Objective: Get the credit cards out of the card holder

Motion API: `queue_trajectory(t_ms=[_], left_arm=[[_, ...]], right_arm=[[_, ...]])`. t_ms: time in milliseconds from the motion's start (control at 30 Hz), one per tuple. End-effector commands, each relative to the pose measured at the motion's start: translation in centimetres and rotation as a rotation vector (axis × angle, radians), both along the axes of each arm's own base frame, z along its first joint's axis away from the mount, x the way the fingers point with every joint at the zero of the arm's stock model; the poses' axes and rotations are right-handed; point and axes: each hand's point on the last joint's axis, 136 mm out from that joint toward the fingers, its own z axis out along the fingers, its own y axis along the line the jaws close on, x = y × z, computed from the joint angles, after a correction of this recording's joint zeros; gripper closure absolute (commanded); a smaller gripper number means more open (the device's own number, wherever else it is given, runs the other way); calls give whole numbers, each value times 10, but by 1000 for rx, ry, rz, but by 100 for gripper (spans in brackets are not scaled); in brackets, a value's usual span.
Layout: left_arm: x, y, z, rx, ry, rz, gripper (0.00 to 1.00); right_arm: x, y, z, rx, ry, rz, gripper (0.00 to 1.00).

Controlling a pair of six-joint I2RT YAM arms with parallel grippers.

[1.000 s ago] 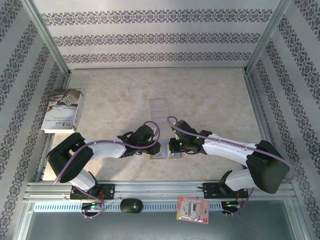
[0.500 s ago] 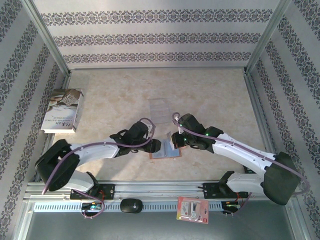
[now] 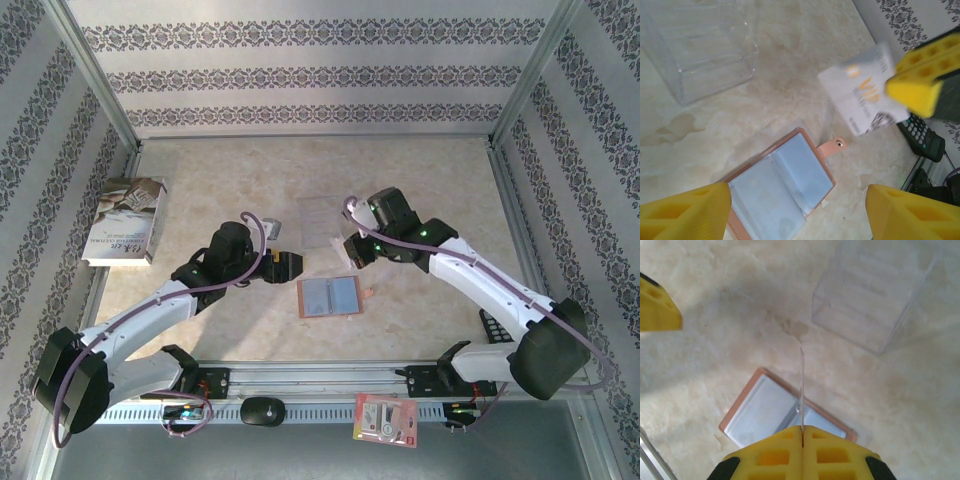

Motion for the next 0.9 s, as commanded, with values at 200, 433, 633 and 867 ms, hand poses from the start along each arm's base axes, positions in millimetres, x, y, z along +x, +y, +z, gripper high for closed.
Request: queue_trajectory(t_ms=[200, 433, 633, 867], left_arm=[[-6, 22, -16, 48, 94, 79, 25], [3, 45, -28, 133, 160, 182, 22], [6, 54, -31, 135, 193, 208, 13], [6, 68, -45, 148, 239, 260, 0]], right_arm=[[25, 22, 60, -13, -174, 305, 100], [69, 28, 63, -138, -228, 402, 100], [101, 37, 59, -211, -263, 461, 100], [107, 43, 18, -305, -210, 566, 100]])
